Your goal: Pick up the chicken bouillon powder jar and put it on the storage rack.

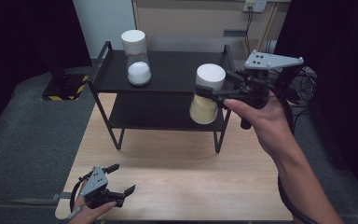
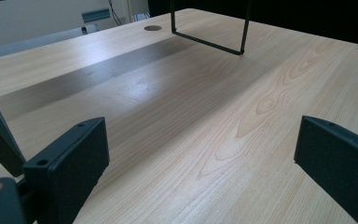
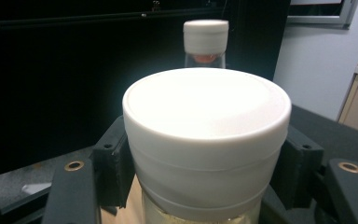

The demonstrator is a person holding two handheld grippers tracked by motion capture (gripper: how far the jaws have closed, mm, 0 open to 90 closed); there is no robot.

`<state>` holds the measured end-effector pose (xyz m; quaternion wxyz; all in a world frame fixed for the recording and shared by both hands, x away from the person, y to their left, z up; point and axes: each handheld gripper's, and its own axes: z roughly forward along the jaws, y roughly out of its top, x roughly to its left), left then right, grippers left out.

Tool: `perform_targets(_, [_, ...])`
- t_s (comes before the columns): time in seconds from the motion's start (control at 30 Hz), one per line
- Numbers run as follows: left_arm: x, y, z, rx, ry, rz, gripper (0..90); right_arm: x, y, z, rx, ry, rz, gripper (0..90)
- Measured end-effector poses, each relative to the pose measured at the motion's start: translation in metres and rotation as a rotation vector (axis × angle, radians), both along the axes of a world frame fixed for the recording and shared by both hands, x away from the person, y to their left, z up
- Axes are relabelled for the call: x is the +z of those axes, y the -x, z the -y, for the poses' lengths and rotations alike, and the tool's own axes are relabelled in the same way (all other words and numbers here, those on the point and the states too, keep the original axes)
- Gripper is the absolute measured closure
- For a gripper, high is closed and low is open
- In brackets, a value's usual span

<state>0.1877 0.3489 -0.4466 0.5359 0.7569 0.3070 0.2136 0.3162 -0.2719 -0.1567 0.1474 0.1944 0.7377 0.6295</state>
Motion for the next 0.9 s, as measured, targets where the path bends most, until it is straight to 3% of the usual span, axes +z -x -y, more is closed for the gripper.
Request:
perform_targets(0.5, [-0.001,-0.002,-0.001,-0.007,-0.007,-0.008,2.1,0.021,-0.045,-0.02,-0.077,-0.003,0.028,34.6])
perform_targets(0.9, [-0.002,-0.005,0.0,-0.013,-0.015,-0.013,2.1,0.016,-0.077,-0.031,-0.146,0.024,0.011,34.6])
